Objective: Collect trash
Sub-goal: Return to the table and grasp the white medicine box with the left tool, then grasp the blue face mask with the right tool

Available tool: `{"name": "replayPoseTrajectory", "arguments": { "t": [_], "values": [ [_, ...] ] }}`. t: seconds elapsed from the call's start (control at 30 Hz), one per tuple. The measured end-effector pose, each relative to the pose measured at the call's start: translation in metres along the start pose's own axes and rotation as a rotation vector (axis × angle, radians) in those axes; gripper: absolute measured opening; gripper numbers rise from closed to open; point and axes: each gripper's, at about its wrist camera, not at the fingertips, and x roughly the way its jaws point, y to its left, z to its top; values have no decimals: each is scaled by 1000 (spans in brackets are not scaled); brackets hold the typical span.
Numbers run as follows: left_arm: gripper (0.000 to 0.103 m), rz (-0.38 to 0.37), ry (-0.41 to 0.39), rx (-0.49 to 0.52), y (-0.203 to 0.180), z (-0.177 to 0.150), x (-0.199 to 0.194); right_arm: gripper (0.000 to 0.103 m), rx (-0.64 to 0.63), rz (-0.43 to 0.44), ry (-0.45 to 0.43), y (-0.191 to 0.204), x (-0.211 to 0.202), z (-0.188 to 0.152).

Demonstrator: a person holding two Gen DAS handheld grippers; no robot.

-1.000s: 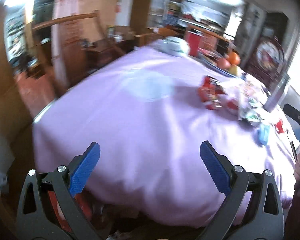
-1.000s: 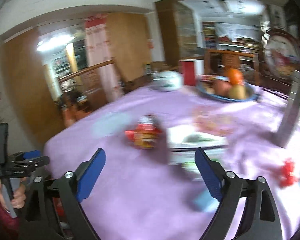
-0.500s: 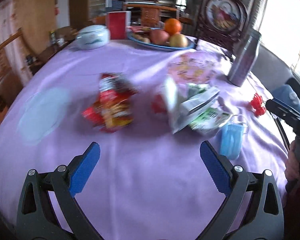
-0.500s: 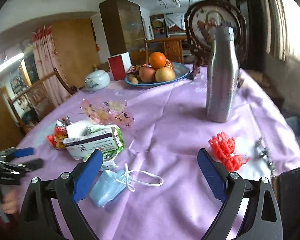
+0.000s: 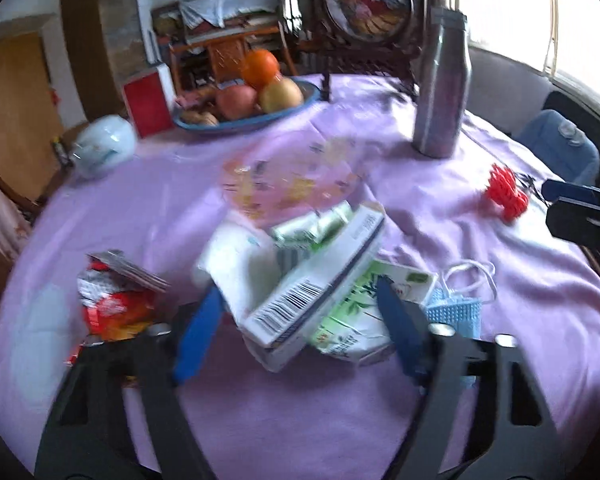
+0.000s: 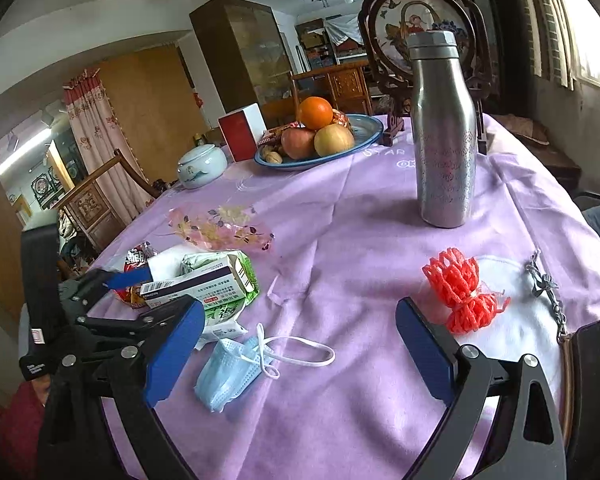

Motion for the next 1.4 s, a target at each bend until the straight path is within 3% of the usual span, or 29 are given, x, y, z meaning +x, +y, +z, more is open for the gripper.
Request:
{"name": "replayPoseTrajectory", "arguments": {
  "t": [0.2, 0.37, 0.63, 0.67, 0.77, 1.0, 1.17, 1.23, 1.3, 1.4],
  "values": [
    [33, -61, 5, 6, -2, -4, 3, 95, 29, 0, 18, -6, 4, 1],
    [31, -107, -38, -32, 2, -10, -13, 95, 32, -7, 29, -6, 7, 0],
    [32, -125, -9, -130, 24, -41, -34, 95, 28, 3, 43, -6, 9, -1],
    [34, -124, -5, -138, 26, -44, -38, 95, 26, 5, 45, -5, 9, -1],
    [66, -88, 11, -157, 31, -53, -47, 95, 16, 6, 56, -3, 12, -1],
    [68, -61, -24, -145, 31, -60, -62, 95, 13, 3, 72, -3, 16, -2],
    [69, -47, 102, -122, 25, -55, -31, 95, 28, 13, 92, -6, 19, -3],
    [63, -24, 133, -109, 21, -54, -22, 95, 32, 19, 95, -6, 19, -3],
    [33, -47, 109, -105, 21, -54, -25, 95, 32, 24, 96, -5, 19, -3],
    [27, -75, 34, -143, 26, -57, -42, 95, 22, 25, 98, -4, 19, -4]
  ]
}}
